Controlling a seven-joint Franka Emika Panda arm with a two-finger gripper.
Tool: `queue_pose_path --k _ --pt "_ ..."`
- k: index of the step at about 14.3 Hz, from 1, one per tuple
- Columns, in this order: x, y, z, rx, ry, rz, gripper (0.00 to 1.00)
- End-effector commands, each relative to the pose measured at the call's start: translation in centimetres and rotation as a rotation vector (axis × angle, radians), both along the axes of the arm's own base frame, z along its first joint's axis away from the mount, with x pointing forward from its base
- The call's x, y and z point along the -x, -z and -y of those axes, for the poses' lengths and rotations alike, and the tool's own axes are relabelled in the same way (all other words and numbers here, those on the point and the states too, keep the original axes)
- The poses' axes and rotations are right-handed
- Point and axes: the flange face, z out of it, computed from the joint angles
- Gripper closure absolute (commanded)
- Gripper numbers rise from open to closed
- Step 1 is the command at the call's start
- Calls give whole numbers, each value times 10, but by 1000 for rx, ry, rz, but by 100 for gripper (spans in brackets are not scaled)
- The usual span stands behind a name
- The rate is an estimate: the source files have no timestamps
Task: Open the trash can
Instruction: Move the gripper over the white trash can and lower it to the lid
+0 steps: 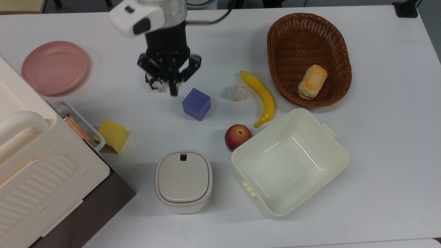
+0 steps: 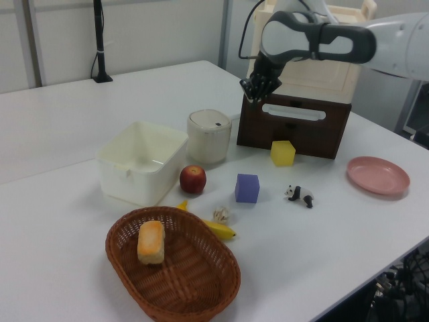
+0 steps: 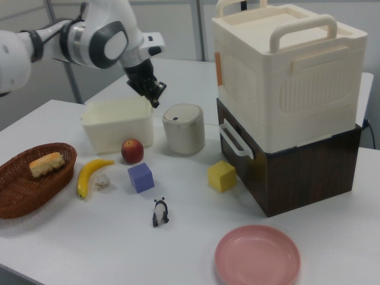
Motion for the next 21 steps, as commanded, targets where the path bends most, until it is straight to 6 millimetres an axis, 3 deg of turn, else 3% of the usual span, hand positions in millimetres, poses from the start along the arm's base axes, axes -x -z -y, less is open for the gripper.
queue_pose_path --k 1,5,7,10,15,21 --pt "-40 9 5 -13 2 87 100" --pt "-60 31 10 -8 11 187 100" --pt "-67 49 7 -1 1 181 100" --pt "-76 61 -3 -7 -11 181 100" --pt "-92 74 -7 -7 -17 200 100" --pt "-95 89 -20 6 -41 185 100"
